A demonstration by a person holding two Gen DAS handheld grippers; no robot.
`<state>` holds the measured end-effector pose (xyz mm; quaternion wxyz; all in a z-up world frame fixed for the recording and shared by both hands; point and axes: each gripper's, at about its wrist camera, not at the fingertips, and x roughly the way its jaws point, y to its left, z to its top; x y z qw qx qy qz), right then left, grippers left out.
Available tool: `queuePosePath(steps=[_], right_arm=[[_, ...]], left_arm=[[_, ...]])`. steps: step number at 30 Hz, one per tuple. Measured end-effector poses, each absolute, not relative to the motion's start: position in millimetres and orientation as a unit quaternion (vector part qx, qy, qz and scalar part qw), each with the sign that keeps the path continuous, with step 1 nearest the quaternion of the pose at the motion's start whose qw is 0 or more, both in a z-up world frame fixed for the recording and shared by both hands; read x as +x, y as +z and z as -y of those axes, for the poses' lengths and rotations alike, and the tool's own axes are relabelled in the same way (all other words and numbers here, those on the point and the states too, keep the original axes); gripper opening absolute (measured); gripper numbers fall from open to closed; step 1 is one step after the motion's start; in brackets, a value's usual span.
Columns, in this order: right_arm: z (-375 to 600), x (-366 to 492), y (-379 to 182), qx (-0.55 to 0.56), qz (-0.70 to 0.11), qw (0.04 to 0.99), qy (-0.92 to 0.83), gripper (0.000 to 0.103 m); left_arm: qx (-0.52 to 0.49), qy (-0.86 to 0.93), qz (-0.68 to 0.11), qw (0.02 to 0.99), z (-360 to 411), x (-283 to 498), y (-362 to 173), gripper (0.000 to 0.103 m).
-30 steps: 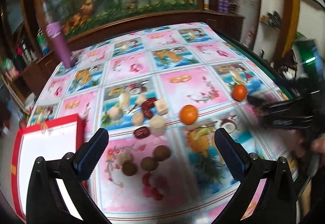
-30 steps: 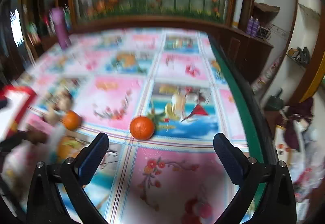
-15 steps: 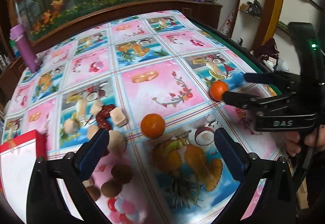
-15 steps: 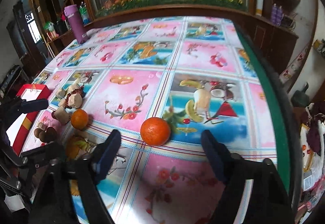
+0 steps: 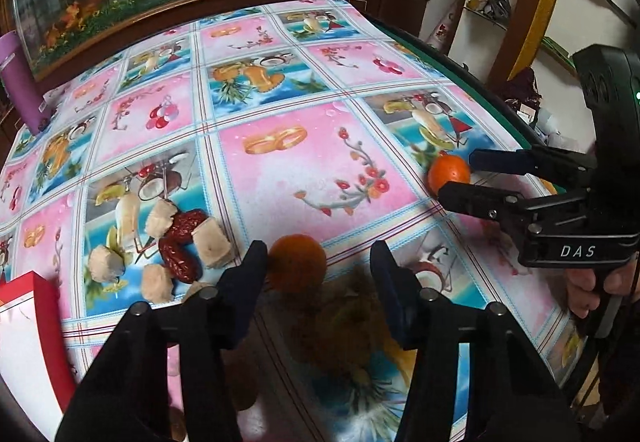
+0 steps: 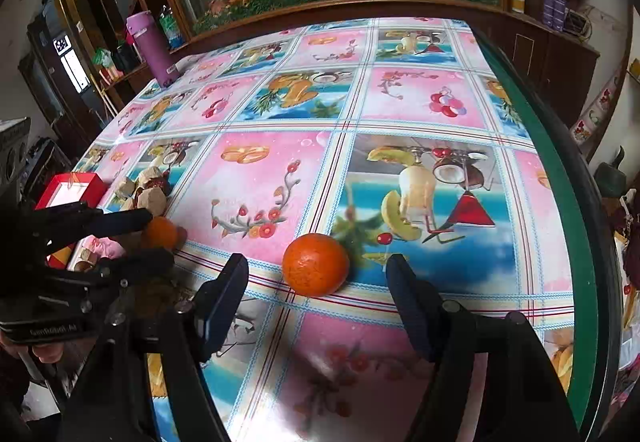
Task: Organize fruits
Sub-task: 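Close the right gripper on an orange while the left gripper grasps another orange, then carry both oranges over the red-rimmed white tray and open both grippers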
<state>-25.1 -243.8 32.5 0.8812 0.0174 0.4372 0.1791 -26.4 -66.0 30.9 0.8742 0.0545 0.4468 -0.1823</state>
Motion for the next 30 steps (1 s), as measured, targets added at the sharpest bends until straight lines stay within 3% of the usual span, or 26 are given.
queuePosePath(steps=[13,16,17,30], right_arm=[[237,-21,24,0.024,-0.445,0.876,0.183,0.043],[238,-21,24,0.027,-0.443,0.877,0.183,0.036],[238,-21,24,0.028,-0.442,0.878,0.182,0.034],[232,-28,32,0.046,-0.437,0.878,0.191,0.034]], left_arm=[[0.042,-0.18,-0.453,0.872,53,-20,24,0.049],[0.044,-0.178,-0.453,0.872,54,-20,23,0.04],[0.04,-0.181,-0.456,0.871,54,-20,23,0.034],[0.005,-0.181,-0.446,0.877,46,-31,35,0.033]])
